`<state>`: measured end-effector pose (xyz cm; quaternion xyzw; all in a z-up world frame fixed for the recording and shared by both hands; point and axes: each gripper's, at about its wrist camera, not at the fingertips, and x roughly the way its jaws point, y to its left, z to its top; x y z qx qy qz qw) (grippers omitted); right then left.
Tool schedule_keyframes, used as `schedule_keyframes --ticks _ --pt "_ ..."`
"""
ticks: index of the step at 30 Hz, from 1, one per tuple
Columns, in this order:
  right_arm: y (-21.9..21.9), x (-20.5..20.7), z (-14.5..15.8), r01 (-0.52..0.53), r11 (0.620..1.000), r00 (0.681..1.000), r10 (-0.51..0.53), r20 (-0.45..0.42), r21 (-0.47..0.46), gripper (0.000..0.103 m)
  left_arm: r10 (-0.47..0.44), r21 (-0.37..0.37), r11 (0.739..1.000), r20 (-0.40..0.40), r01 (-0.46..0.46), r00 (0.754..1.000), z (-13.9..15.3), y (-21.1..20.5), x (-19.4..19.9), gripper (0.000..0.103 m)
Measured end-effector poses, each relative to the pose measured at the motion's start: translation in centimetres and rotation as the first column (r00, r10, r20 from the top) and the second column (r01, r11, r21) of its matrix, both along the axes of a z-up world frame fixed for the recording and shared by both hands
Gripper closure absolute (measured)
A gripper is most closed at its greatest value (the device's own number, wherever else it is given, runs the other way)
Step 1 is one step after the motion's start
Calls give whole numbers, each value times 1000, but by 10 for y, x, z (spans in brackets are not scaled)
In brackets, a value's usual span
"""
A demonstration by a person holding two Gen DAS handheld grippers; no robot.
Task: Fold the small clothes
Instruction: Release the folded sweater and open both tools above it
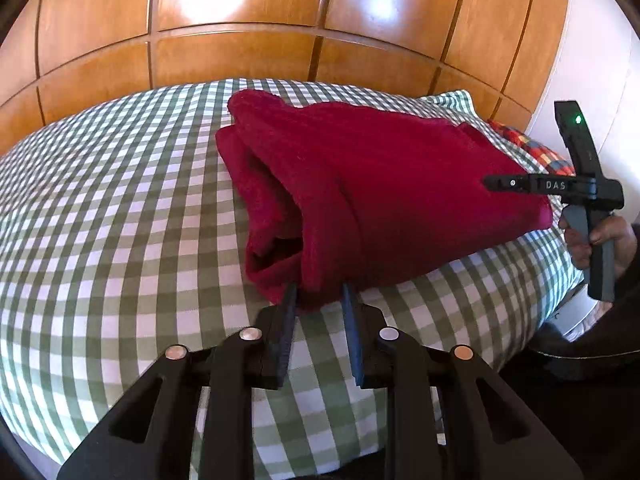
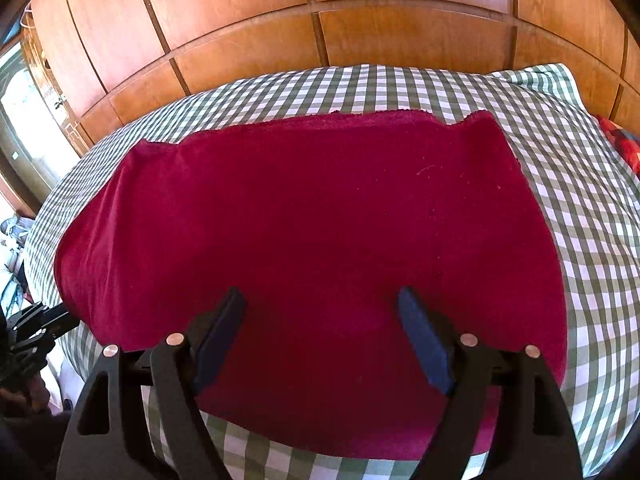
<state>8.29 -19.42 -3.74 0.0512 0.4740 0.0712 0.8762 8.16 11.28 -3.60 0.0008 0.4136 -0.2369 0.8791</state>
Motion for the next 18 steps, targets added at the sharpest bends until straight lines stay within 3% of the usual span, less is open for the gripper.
schedule_keyframes --ticks 1,4,6,11,16,18 --pt "0 0 1 -5 1000 1000 5 0 -6 24 -9 11 1000 3 9 1000 2 0 1 94" --pt "-2 -1 -1 -8 1000 1000 8 -8 -2 24 -44 -12 999 23 44 999 21 8 2 95" --pt "-4 -1 -5 -7 1000 1000 7 -15 15 24 -59 28 998 53 58 997 31 17 5 96" --pt "-6 1 -11 -4 999 1000 4 -12 44 24 -71 101 992 -13 72 997 12 30 14 96" --pt "-7 -1 -11 -9 999 1000 9 -5 47 24 25 11 1000 -68 -24 997 7 48 5 95" --pt "-9 -1 -12 -8 998 1000 8 -3 55 24 114 -103 987 -117 -126 987 11 75 2 95"
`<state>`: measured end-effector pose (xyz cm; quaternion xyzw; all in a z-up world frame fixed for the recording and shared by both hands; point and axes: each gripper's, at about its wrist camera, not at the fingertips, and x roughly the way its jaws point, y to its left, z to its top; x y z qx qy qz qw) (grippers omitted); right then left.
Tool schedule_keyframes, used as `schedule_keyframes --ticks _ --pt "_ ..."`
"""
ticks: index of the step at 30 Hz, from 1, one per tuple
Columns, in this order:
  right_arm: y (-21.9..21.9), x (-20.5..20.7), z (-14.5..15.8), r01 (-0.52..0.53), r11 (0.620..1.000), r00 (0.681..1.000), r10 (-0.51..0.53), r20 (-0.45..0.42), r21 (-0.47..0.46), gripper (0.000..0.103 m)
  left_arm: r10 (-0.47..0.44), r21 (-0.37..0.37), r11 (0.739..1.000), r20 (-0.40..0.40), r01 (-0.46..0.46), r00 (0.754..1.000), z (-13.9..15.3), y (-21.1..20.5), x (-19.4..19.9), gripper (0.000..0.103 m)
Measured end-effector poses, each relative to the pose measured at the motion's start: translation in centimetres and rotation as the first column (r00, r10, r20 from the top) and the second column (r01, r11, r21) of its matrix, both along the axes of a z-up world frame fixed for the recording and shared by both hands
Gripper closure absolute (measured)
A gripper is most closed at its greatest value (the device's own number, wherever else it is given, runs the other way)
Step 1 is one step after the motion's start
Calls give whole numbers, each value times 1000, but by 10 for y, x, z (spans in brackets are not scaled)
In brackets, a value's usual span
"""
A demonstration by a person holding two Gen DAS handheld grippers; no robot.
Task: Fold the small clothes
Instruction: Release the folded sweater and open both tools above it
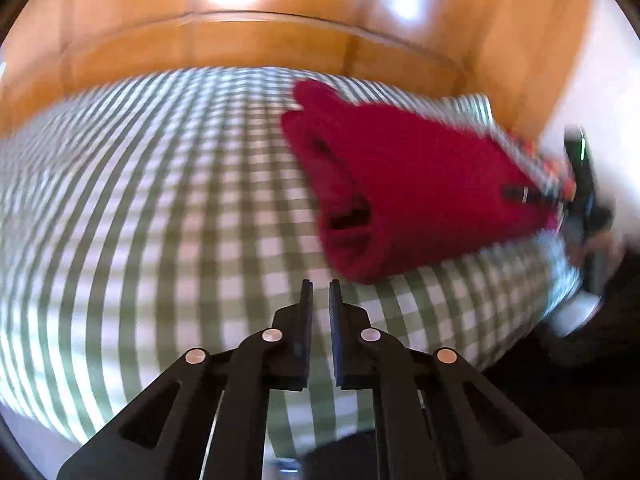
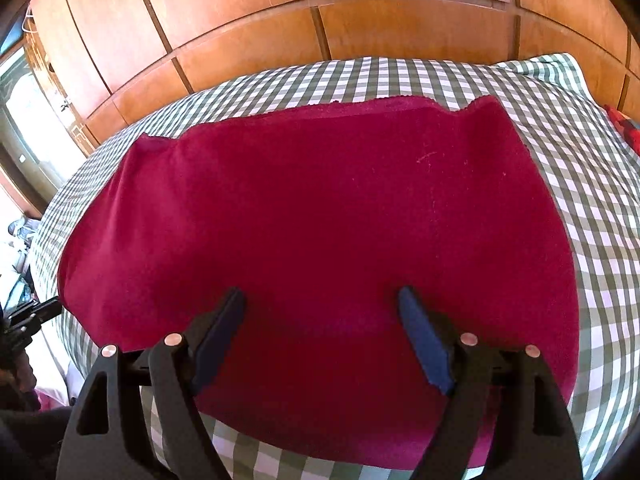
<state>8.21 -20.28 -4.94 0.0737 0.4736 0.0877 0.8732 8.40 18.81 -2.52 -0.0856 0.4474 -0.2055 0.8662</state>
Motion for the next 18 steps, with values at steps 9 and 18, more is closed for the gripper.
schedule_keyframes --ticks 9,18 --pt "3 -2 0 2 1000 1000 -2 9 -6 21 65 -182 981 -17 -67 998 15 -12 18 72" --pt "5 -3 0 -10 1000 1000 10 13 -5 21 89 -133 986 -109 -104 990 -18 -28 52 96"
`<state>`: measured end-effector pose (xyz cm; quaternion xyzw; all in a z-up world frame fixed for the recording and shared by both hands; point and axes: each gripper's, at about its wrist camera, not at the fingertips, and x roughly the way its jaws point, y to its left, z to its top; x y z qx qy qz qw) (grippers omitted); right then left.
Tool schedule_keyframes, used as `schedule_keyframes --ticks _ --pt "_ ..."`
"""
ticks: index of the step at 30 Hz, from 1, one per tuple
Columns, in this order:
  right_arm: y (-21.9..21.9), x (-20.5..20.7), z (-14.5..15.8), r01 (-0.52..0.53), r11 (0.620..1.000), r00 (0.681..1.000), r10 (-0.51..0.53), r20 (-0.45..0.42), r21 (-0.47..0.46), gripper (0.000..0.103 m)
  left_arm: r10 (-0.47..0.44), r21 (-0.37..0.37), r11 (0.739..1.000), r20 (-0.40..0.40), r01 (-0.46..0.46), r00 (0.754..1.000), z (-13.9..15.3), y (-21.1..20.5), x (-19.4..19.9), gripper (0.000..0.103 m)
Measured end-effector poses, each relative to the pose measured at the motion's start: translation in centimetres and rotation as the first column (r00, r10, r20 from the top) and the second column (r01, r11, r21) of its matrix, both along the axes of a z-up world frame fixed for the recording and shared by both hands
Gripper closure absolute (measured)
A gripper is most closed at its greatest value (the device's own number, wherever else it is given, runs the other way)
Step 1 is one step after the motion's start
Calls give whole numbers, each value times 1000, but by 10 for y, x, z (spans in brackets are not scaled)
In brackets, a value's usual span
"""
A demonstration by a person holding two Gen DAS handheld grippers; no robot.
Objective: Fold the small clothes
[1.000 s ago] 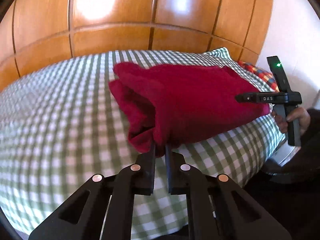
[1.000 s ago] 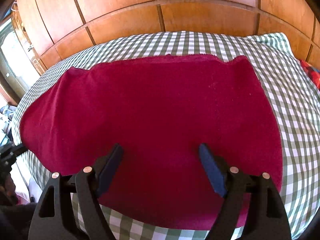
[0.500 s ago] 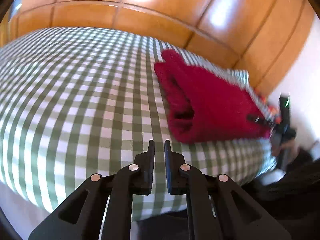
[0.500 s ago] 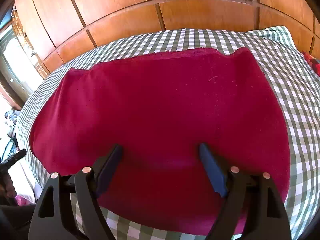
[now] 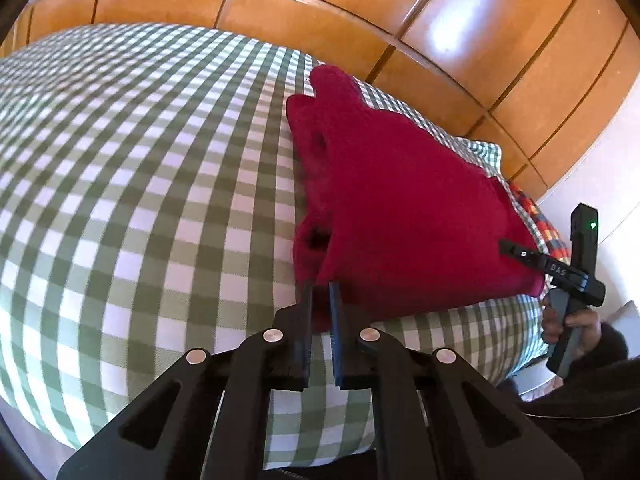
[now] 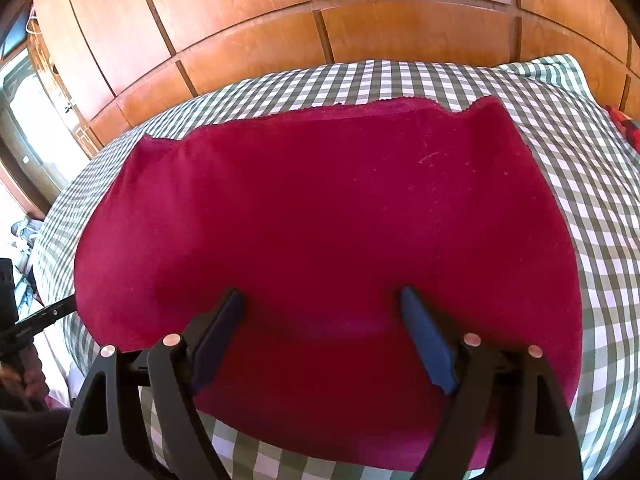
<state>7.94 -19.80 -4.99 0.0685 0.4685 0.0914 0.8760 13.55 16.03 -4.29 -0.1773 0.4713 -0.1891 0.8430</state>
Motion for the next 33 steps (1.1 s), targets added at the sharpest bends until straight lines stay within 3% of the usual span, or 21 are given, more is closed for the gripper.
schedule_keyframes --ticks 4,5,7,12,16,19,24,25,28,31,33 --pt "-3 0 4 -3 1000 1000 3 -1 14 21 27 1 1000 -8 -27 1000 7 4 2 96" --pt "-6 -1 8 -2 999 1000 2 -1 38 21 57 30 998 -2 -57 998 13 8 1 95" --pt "-15 -3 17 9 996 1000 -9 -3 92 22 83 7 997 -5 -83 997 26 18 1 95" --pt "-66 -29 63 69 983 994 -82 75 169 25 89 -33 996 101 -86 991 59 17 -6 95" --pt "-116 -57 75 164 973 983 -176 59 161 52 26 -25 999 127 -23 992 60 -6 -4 95" --pt "-138 -78 63 198 964 980 -201 -2 175 57 -7 0 1000 109 7 994 52 -23 1 84" --pt "-128 -86 35 152 965 987 -135 -92 212 57 -52 48 998 110 47 993 44 -41 4 84" --pt "-122 -83 28 146 972 986 -127 -112 186 58 -62 65 996 108 55 992 42 -44 4 84" --pt "-113 -79 13 142 979 980 -117 -160 149 92 -68 122 991 93 56 993 34 -51 6 84" --pt "-115 -90 25 122 980 987 -103 -120 158 96 -64 194 980 91 45 994 28 -53 3 84" --pt "-119 -94 16 127 983 983 -107 -150 129 97 -59 220 975 71 43 996 18 -54 2 84"
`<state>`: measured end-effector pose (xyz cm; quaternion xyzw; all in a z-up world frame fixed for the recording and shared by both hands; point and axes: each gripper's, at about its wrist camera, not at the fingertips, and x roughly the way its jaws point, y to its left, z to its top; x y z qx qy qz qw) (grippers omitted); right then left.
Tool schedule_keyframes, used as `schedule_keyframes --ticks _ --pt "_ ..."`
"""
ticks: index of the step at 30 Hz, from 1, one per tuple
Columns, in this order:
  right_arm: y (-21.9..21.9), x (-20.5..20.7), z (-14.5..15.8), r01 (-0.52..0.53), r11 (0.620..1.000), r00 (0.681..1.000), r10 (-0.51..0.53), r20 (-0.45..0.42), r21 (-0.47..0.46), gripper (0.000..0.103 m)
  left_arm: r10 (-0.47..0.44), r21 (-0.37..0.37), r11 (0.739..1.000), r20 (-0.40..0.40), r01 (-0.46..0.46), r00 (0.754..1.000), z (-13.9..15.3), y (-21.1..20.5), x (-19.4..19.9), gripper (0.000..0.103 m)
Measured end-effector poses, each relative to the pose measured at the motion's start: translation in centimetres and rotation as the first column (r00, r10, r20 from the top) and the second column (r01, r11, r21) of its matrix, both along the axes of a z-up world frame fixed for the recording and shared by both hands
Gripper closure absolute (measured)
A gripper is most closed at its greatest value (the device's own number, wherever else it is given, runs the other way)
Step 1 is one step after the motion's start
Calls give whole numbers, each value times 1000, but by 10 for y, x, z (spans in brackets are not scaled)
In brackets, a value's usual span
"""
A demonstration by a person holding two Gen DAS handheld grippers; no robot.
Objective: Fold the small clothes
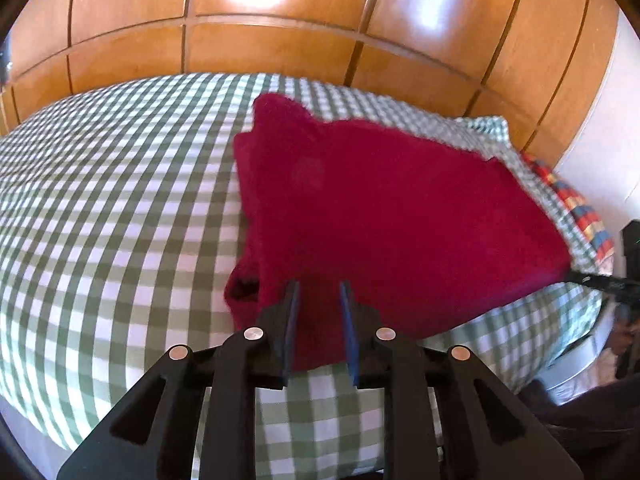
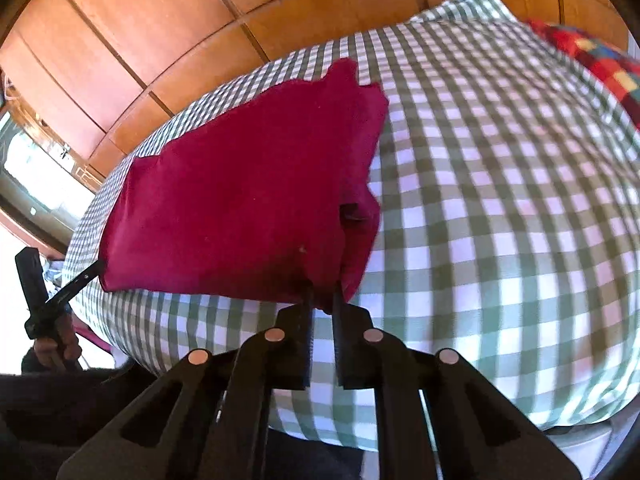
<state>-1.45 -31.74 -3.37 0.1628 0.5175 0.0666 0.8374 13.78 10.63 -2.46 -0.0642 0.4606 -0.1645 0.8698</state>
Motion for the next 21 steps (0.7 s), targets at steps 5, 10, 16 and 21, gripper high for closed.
schedule_keyframes --ticks 5,10,16,21 --pt "-11 -6 -26 43 998 999 -41 -33 48 99 18 25 1000 2 -18 1000 -5 -5 -5 84" --pt "-21 -11 -13 29 996 999 -27 -31 87 73 35 76 996 21 -36 999 3 -9 -12 84" --pt "-37 0 25 69 991 996 -75 52 117 31 47 112 992 61 -54 997 11 -9 -22 84" --pt "-34 43 26 99 990 992 -107 74 103 40 46 125 991 73 -55 996 13 -8 -21 84"
